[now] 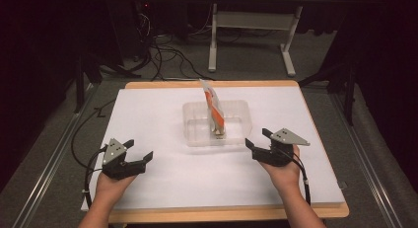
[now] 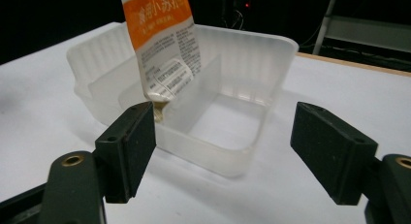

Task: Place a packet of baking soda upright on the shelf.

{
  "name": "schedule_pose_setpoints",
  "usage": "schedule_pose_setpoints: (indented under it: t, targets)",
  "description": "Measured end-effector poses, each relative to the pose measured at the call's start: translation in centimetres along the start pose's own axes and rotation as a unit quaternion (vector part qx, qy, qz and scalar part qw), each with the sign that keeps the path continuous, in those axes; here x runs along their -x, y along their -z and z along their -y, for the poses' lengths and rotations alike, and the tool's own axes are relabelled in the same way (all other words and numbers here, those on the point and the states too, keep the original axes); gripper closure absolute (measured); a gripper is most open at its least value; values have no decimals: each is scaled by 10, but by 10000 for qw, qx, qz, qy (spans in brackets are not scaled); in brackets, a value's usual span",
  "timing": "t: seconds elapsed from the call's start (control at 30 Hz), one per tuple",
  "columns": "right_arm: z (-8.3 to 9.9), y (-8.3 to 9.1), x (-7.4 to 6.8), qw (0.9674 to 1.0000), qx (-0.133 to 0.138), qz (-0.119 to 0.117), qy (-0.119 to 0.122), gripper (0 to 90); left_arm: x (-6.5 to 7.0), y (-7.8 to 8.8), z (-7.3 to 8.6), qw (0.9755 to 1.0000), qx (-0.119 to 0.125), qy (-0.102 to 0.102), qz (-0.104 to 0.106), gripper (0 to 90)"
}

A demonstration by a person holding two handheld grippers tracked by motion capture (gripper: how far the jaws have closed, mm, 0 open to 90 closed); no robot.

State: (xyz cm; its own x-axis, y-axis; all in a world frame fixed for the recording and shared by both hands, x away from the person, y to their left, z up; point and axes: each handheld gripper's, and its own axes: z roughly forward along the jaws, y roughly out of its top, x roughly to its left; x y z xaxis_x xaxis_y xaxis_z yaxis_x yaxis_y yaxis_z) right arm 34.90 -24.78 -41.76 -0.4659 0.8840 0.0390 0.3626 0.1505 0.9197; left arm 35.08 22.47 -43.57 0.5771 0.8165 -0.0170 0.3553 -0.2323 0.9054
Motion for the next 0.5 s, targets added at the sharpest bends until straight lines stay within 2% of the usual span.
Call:
schedule_pose_setpoints:
  t: [0.23, 0.5]
  targets:
    - [15, 26, 17, 9998, -130, 167, 45, 236, 0, 0, 0, 10000, 7, 8, -2, 174]
    - [34, 64, 41, 9987, -207, 457, -56, 234, 0, 0, 0, 10000, 3, 22, -21, 174]
